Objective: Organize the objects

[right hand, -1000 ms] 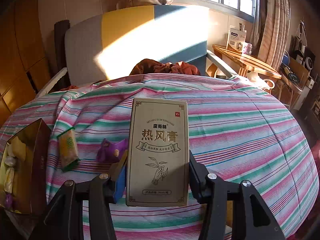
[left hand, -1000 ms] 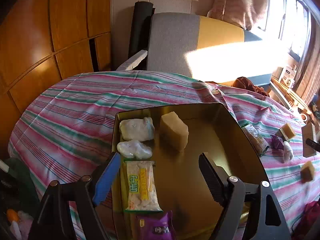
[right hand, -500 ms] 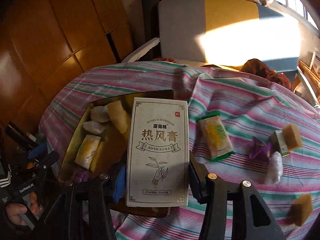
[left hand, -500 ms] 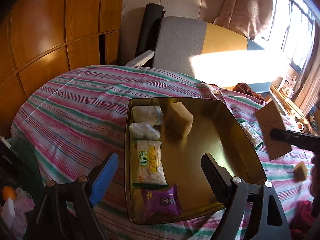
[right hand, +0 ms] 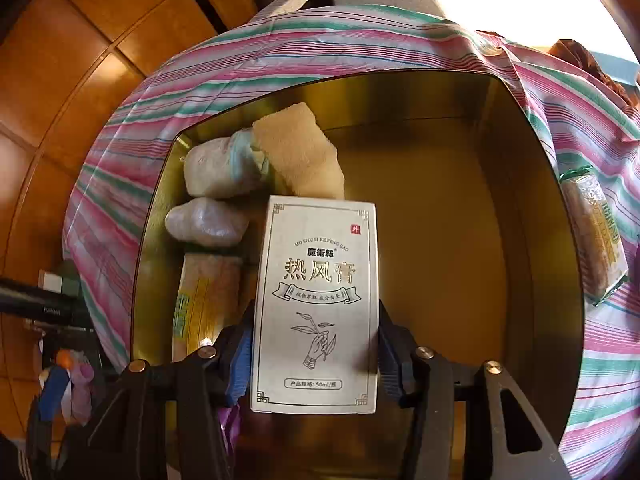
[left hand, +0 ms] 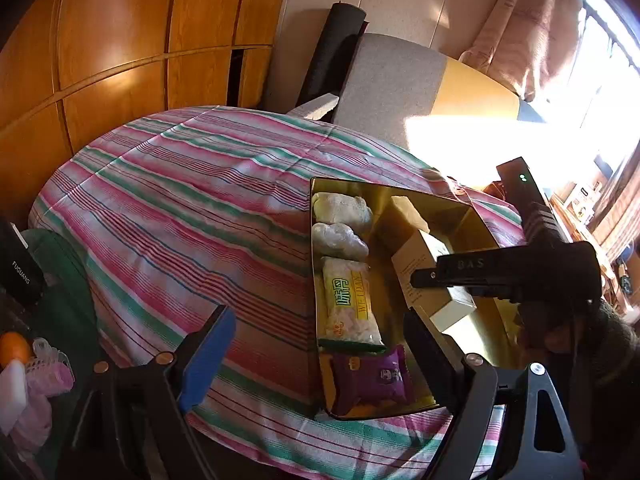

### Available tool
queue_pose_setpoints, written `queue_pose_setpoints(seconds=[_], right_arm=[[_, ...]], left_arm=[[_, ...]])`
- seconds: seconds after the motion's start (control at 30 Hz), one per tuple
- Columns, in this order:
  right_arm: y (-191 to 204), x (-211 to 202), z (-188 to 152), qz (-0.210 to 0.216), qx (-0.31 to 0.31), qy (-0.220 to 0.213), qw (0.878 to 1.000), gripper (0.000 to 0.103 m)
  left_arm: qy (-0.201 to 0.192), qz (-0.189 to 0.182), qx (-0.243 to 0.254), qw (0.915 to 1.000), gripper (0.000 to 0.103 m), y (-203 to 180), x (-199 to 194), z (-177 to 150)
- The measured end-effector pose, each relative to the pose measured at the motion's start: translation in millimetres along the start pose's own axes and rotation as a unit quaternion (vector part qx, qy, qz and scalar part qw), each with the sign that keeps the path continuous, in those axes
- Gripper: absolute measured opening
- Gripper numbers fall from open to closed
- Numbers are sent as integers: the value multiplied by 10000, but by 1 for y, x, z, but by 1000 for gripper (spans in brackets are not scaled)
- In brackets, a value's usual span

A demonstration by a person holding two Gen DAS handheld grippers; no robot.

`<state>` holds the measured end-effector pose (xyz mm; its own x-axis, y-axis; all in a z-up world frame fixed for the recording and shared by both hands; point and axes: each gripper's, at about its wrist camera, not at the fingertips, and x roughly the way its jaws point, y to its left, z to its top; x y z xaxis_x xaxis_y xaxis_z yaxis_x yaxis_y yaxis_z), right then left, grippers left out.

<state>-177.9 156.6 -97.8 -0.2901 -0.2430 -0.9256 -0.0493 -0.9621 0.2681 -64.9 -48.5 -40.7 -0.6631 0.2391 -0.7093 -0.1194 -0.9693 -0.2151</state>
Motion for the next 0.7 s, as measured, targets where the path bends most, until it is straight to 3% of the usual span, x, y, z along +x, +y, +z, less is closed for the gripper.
queue_pose_setpoints(seconds=[0.2, 0.3, 0.37, 0.7], right_arm=[[0, 9, 22, 756, 571, -13, 9955, 57], [1, -2, 19, 1016, 484, -180, 9935, 69], [0, -13, 13, 1076, 394, -319, 9929, 69], [-13, -65, -39, 349, -451, -1038, 9930, 69]], left_arm=[[21, -7, -14, 10000, 87, 3, 0, -5], [-12, 20, -15, 10000, 88, 4, 0, -5], [-29, 64, -16, 10000, 89, 3, -1, -4], [-77, 55, 224, 9997, 89, -16, -8, -8]])
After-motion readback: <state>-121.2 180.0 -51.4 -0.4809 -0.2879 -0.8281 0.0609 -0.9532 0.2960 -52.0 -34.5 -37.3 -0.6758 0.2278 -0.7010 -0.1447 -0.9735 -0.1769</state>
